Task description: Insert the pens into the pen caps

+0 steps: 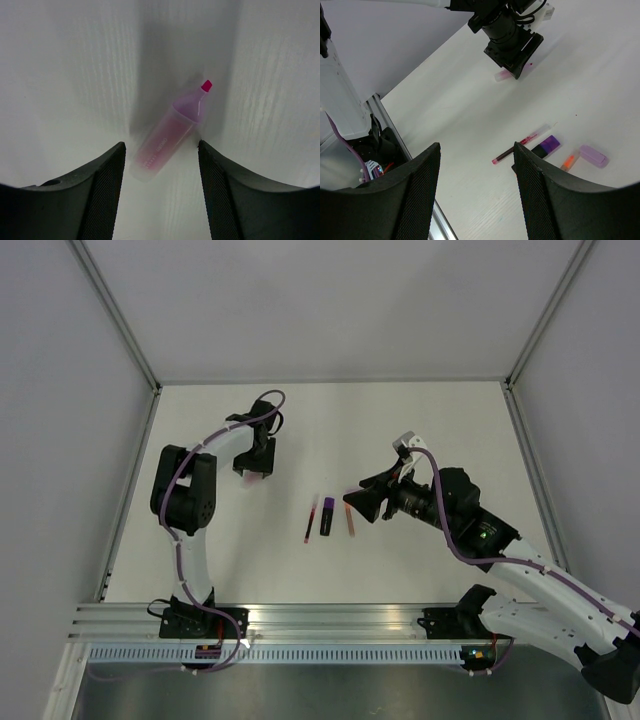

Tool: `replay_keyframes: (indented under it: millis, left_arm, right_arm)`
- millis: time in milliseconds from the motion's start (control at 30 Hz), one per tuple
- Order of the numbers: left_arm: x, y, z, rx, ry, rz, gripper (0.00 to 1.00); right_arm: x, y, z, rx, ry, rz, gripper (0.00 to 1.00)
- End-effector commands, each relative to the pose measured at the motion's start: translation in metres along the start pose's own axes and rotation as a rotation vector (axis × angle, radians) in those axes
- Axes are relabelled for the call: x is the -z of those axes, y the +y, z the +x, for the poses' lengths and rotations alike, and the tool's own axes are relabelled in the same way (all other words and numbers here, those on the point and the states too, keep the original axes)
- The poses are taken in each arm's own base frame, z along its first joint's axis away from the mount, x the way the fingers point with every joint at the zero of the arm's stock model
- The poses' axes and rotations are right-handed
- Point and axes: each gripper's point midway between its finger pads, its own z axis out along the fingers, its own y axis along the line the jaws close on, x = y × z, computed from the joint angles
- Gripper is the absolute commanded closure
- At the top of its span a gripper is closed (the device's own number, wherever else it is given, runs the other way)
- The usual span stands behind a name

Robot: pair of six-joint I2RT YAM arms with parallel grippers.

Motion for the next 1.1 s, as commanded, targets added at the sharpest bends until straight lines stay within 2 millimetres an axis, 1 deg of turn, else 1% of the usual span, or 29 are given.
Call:
replay_keyframes:
  millis: [0,33,67,100,167,300,333,433,467,500,567,600,633,700,767,800,833,867,900,933,967,1000,1033,1067]
  left_arm:
    - [-0.012,0.012,0.001,-0.044,0.024,-0.011,0.36]
    - [-0.015,0.014,0.003,-0.037,0.035,0.003,0.36]
    - [-0.016,0.011,0.004,-0.036,0.04,0.023,0.37]
    - [-0.019,0.005,0.008,-0.04,0.051,0.062,0.39]
    - [-0.022,-0.001,0.013,-0.05,0.069,0.096,0.41]
    - [-0.023,-0.02,0.026,-0.086,0.128,0.212,0.53]
    - [-0.024,-0.022,0.032,-0.093,0.151,0.217,0.56]
    - [-0.025,-0.026,0.039,-0.098,0.189,0.244,0.63]
    - [-0.025,-0.026,0.04,-0.095,0.195,0.243,0.67]
    - [-0.024,-0.025,0.041,-0.083,0.203,0.24,0.8]
    - [-0.024,-0.025,0.046,-0.079,0.219,0.237,0.89]
    - [-0.022,-0.03,0.047,-0.065,0.225,0.264,0.97]
    - [-0.02,-0.03,0.046,-0.058,0.22,0.265,0.98]
    - [-0.013,-0.03,0.038,-0.008,0.184,0.266,0.98]
    - [-0.005,-0.036,0.028,0.036,0.125,0.295,0.98]
    - [0.013,-0.042,0.016,0.09,0.069,0.346,0.98]
    - [0.021,-0.048,0.012,0.112,0.035,0.381,0.98]
    - [0.025,-0.057,0.009,0.16,-0.002,0.429,0.98]
    - [0.045,-0.061,0.002,0.172,-0.06,0.467,0.98]
    - [0.054,-0.066,0.0,0.184,-0.089,0.493,0.98]
    - [0.056,-0.074,0.01,0.2,-0.083,0.525,0.98]
    - [0.074,-0.08,0.0,0.189,-0.16,0.57,0.98]
    - [0.079,-0.094,0.015,0.156,-0.157,0.597,0.98]
    - [0.087,-0.104,0.018,0.138,-0.177,0.627,0.98]
  right_arm:
    - [0.002,0.005,-0.008,0.001,-0.02,-0.018,0.35]
    - [0.002,0.005,-0.008,0.001,-0.019,-0.017,0.35]
    - [0.002,0.005,-0.008,0.001,-0.02,-0.018,0.35]
    - [0.002,0.005,-0.008,0.004,-0.019,-0.017,0.35]
    - [0.003,0.005,-0.008,0.004,-0.021,-0.018,0.34]
    - [0.003,0.006,-0.009,0.003,-0.022,-0.018,0.35]
    - [0.003,0.005,-0.008,0.004,-0.021,-0.018,0.35]
    - [0.004,0.006,-0.009,0.006,-0.023,-0.019,0.34]
    - [0.004,0.006,-0.01,0.007,-0.025,-0.018,0.35]
    - [0.004,0.005,-0.01,0.006,-0.026,-0.017,0.34]
    - [0.004,0.005,-0.009,0.005,-0.022,-0.017,0.34]
    - [0.003,0.005,-0.009,0.002,-0.024,-0.018,0.34]
    - [0.002,0.005,-0.008,-0.003,-0.022,-0.015,0.34]
    - [0.0,0.003,-0.008,-0.032,-0.03,-0.002,0.34]
    - [-0.005,-0.003,-0.006,-0.056,-0.048,0.021,0.34]
    - [-0.008,-0.006,-0.005,-0.085,-0.054,0.035,0.33]
    - [-0.012,-0.017,-0.002,-0.105,-0.061,0.083,0.32]
    - [-0.016,-0.024,0.005,-0.126,-0.063,0.114,0.29]
    - [-0.022,-0.034,0.013,-0.17,-0.05,0.16,0.28]
    - [-0.026,-0.042,0.022,-0.189,-0.038,0.196,0.28]
    - [-0.028,-0.054,0.023,-0.204,-0.055,0.254,0.27]
    - [-0.031,-0.06,0.027,-0.242,-0.057,0.286,0.27]
    - [-0.036,-0.069,0.038,-0.265,-0.038,0.323,0.27]
    - [-0.037,-0.077,0.041,-0.284,-0.046,0.36,0.27]
